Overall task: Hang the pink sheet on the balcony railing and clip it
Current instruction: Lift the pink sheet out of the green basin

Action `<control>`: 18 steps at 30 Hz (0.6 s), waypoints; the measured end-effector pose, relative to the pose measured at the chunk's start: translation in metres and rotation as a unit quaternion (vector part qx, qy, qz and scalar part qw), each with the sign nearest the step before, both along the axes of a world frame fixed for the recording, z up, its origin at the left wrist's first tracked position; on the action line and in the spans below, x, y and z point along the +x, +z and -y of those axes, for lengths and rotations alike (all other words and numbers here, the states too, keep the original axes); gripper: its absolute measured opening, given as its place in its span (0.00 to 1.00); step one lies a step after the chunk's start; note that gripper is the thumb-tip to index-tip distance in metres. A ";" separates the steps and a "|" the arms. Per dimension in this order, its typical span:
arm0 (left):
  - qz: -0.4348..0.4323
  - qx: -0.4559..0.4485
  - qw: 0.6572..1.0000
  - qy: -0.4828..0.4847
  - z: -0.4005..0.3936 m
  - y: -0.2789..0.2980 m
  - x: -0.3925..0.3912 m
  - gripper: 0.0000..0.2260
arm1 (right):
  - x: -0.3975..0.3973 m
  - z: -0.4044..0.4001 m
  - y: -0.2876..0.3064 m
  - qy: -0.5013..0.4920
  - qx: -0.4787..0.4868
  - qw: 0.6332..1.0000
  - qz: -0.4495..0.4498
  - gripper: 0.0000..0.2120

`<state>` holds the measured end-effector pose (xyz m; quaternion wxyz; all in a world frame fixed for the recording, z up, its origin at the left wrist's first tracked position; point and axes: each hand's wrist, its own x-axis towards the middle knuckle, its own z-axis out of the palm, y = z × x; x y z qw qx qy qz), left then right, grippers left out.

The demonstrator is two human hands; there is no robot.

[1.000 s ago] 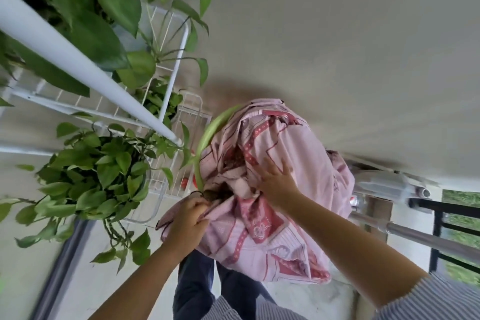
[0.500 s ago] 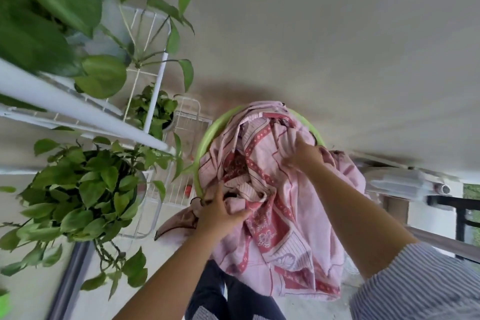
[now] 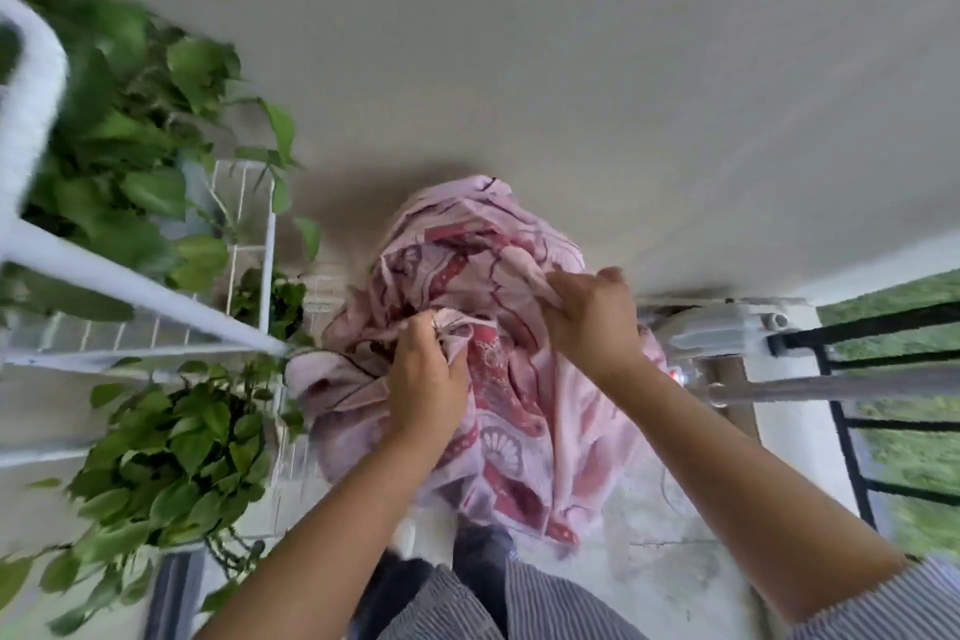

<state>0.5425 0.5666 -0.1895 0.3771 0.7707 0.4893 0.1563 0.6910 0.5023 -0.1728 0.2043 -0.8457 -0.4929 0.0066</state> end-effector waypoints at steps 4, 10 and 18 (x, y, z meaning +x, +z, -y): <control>0.186 0.141 0.966 -0.111 -0.010 0.080 0.020 0.13 | -0.008 0.024 0.098 -0.085 0.136 0.983 0.085 0.10; 0.347 0.233 0.870 -0.262 0.011 0.217 0.052 0.15 | -0.048 0.086 0.240 -0.234 0.240 0.932 0.136 0.06; 0.161 0.180 0.928 -0.283 0.027 0.195 -0.011 0.15 | -0.099 0.117 0.191 -0.289 -0.005 0.939 -0.188 0.22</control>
